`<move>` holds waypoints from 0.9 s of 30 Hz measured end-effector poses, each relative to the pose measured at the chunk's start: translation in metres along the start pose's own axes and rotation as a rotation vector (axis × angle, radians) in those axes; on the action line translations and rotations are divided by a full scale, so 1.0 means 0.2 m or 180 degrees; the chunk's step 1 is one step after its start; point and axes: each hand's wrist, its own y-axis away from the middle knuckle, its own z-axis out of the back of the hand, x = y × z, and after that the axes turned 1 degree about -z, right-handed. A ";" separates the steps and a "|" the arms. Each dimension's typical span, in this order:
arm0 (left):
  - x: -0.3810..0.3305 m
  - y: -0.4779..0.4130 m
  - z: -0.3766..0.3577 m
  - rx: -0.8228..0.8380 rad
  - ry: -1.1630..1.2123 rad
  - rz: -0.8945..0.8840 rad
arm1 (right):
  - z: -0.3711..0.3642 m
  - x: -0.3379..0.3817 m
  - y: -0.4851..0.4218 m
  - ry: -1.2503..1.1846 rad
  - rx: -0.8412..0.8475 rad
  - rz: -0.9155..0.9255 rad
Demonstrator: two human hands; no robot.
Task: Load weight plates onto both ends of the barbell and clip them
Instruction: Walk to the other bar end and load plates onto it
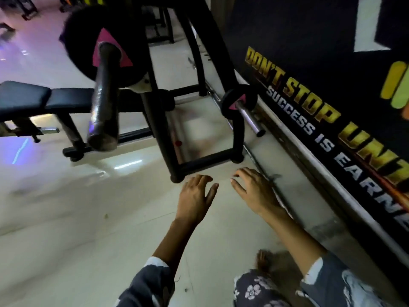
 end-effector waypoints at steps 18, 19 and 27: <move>0.09 -2.04 -1.17 -0.0105 0.1075 0.1231 | -0.02 -1.60 -1.83 -0.1214 0.0004 -0.1198; 0.16 -2.14 -1.23 -0.0225 0.1195 0.1370 | -0.08 -1.66 -1.95 -0.1399 -0.0090 -0.1266; 0.68 -2.74 -1.61 0.0035 0.1868 0.1146 | -0.63 -2.19 -2.58 -0.2455 -0.0117 -0.1351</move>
